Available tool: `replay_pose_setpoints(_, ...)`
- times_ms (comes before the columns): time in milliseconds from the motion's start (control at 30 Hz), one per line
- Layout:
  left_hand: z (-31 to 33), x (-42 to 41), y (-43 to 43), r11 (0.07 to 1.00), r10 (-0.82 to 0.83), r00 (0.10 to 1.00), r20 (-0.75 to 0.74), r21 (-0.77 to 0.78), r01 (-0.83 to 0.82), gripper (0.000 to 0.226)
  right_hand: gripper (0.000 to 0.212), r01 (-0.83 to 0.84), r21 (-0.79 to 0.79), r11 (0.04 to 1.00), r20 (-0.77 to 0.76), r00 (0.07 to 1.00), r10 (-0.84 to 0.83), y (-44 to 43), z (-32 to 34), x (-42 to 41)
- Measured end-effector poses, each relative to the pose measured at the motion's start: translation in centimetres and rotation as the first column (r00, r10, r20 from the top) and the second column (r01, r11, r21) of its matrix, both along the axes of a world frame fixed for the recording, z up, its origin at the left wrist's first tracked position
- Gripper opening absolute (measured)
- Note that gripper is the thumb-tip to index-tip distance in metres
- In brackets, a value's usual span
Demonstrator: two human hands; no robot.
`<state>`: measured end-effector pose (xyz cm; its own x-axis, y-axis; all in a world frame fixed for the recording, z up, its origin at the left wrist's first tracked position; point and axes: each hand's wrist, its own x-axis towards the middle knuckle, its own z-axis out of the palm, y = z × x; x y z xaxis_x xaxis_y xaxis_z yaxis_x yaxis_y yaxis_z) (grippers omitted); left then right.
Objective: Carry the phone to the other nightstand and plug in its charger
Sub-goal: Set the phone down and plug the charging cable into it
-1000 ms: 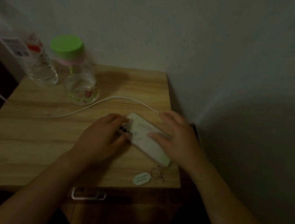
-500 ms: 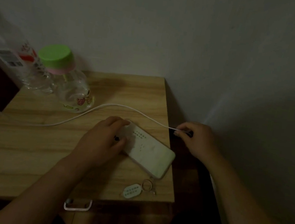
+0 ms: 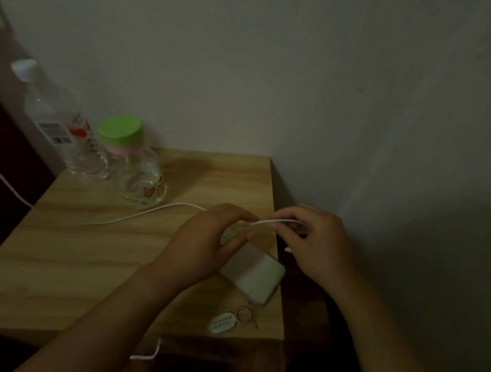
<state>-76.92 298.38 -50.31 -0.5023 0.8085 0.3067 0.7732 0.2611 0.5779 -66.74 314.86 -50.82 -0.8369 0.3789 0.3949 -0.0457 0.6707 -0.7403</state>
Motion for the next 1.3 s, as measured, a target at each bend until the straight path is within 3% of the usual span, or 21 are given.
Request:
replay_pose_setpoints(167,-0.1,0.1,-1.0,1.0,0.027,0.999,0.034,0.009,-0.027,0.008,0.007,-0.047,-0.024,0.999,0.01,0.999,0.047,-0.8,0.1,1.1)
replay_pose_setpoints(333,-0.3,-1.9,-3.6,0.996,0.088,0.996,0.033,-0.025,-0.087,0.006,0.013,0.014,-0.028,1.0,0.037,0.999,-0.013,-0.7,-0.6,1.8)
replay_pose_setpoints(600,-1.3,-2.5,-6.6,0.992,0.124,0.991,0.056,-0.047,-0.121,0.01,0.024,-0.082,-0.044,0.996,0.26,0.961,0.09,-2.4,-1.7,2.2)
replay_pose_setpoints(900,-1.9,-3.2,-9.5,0.987,0.163,0.984,0.07,-0.015,-0.163,0.026,0.027,-0.086,-0.012,0.996,0.353,0.932,0.085,-3.3,-1.1,2.4)
replay_pose_setpoints(1033,-1.9,-3.2,-9.7,0.983,0.184,0.98,0.079,0.0,-0.185,0.018,0.026,-0.051,0.018,0.999,0.324,0.945,0.042,-3.9,-1.0,1.9)
replay_pose_setpoints(1133,-1.4,-3.1,-9.5,0.986,0.168,0.979,0.112,-0.014,-0.168,0.013,0.016,-0.015,0.071,0.997,0.2,0.98,0.001,-4.2,-0.3,1.5)
replay_pose_setpoints(1300,0.7,-2.2,-8.2,0.995,0.087,0.957,0.276,0.027,-0.098,0.005,0.015,0.011,0.111,0.994,0.038,0.999,-0.015,-4.1,1.7,1.6)
